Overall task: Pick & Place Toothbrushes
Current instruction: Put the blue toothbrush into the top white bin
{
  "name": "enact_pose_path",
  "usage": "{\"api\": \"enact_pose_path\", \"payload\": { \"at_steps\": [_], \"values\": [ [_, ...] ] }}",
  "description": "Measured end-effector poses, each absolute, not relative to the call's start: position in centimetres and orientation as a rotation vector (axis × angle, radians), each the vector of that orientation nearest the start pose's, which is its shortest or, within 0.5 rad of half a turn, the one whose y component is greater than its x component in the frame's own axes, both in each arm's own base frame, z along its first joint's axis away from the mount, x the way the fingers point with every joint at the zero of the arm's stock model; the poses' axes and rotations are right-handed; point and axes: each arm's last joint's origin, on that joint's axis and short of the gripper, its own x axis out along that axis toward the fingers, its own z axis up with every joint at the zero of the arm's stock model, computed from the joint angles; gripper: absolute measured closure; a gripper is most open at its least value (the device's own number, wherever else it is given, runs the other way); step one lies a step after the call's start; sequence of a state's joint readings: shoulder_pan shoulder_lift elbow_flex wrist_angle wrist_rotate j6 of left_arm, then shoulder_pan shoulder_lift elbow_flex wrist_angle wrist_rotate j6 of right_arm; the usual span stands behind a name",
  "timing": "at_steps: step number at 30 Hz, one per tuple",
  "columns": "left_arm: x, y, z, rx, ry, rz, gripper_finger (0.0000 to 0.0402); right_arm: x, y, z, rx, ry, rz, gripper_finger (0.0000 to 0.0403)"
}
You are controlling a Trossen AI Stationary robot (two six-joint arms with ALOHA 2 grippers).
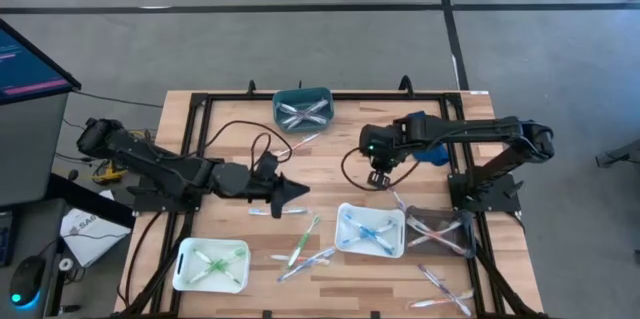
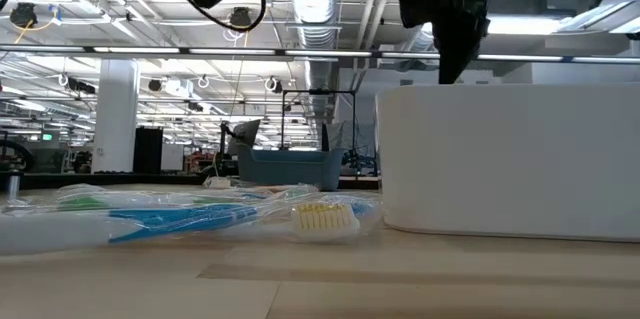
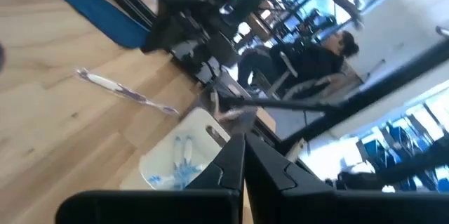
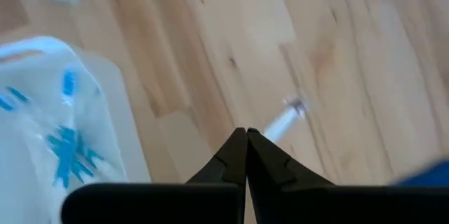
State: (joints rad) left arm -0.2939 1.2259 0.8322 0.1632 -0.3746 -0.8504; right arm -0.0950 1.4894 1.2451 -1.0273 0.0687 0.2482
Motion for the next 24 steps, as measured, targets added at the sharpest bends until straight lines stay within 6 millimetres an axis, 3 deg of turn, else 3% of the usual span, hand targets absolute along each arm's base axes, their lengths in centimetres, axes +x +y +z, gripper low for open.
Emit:
{"api": "enact_pose_path", "payload": {
  "at_steps": [11,18,24],
  "values": [
    [26.8,-5.0,29.2,-0.791,0.140,0.235,0.0401,26.6,-3.2,24.4,0.296,1.203,-0.122,0.0403],
    [26.9,-4.1,28.8,-0.666,0.210,0.191,0.0401,27.0,-3.3,24.6,0.280,1.153,-0.110,0.0403],
    [26.6,-3.2,27.5,-0.596,0.392,0.142,0.0401,27.4,-3.3,24.8,0.293,1.104,-0.117,0.0403]
  ]
}}
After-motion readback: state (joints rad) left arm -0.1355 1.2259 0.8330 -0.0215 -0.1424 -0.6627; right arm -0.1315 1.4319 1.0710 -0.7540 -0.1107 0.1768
